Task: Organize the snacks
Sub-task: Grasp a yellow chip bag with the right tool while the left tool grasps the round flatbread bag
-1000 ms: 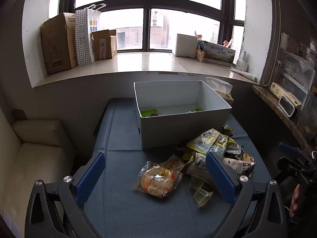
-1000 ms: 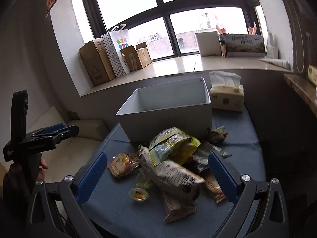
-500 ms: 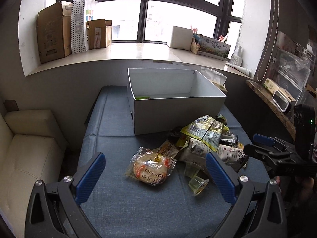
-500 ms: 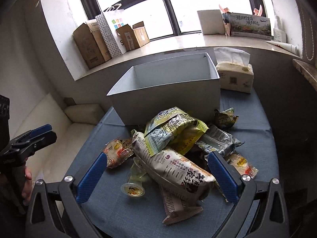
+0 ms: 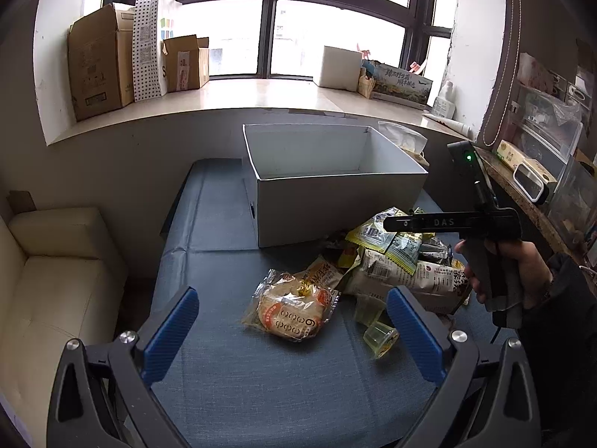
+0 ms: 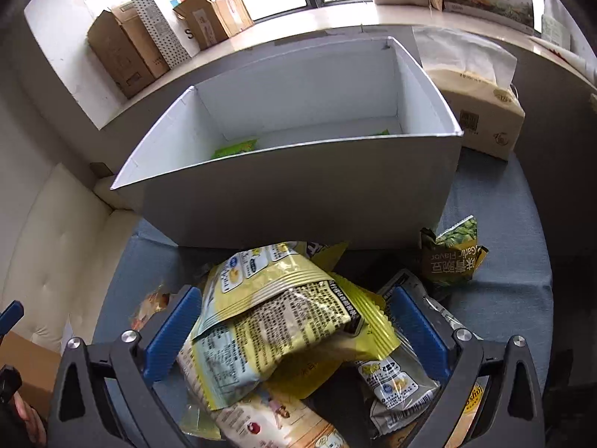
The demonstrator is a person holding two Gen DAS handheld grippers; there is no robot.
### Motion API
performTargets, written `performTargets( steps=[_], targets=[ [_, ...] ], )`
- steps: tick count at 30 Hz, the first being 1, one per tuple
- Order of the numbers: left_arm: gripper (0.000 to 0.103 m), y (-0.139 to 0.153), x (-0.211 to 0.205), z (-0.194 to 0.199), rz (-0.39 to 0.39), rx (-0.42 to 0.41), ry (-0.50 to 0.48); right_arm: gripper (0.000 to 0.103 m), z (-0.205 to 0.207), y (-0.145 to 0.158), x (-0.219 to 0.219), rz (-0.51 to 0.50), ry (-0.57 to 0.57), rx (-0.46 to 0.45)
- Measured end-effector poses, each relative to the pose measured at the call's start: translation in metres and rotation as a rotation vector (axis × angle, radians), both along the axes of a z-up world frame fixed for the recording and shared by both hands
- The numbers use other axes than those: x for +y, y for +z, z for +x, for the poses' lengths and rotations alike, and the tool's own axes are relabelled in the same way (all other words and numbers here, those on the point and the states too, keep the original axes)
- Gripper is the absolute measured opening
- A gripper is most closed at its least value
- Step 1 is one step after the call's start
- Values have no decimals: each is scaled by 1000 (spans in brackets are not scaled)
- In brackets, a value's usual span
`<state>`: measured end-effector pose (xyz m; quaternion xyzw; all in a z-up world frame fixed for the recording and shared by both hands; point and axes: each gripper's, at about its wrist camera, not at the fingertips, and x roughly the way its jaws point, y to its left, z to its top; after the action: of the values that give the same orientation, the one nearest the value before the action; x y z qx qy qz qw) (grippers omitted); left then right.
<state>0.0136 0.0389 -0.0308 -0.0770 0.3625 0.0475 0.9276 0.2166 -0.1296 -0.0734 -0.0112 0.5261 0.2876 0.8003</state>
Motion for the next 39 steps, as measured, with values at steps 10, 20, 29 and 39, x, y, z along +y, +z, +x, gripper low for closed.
performTargets(
  steps=[10, 20, 29, 39],
  targets=[
    [103, -8, 5, 1, -13, 19, 15, 95, 1, -15, 14, 8, 19, 66],
    [103, -15, 14, 2, -22, 40, 44, 43, -18, 2, 3, 57, 43, -9],
    [103, -26, 19, 7, 0, 54, 39, 41, -56, 57, -17, 109, 36, -187],
    [103, -99, 13, 61, 0, 176, -194, 41, -123, 124, -61, 178, 38, -339]
  ],
)
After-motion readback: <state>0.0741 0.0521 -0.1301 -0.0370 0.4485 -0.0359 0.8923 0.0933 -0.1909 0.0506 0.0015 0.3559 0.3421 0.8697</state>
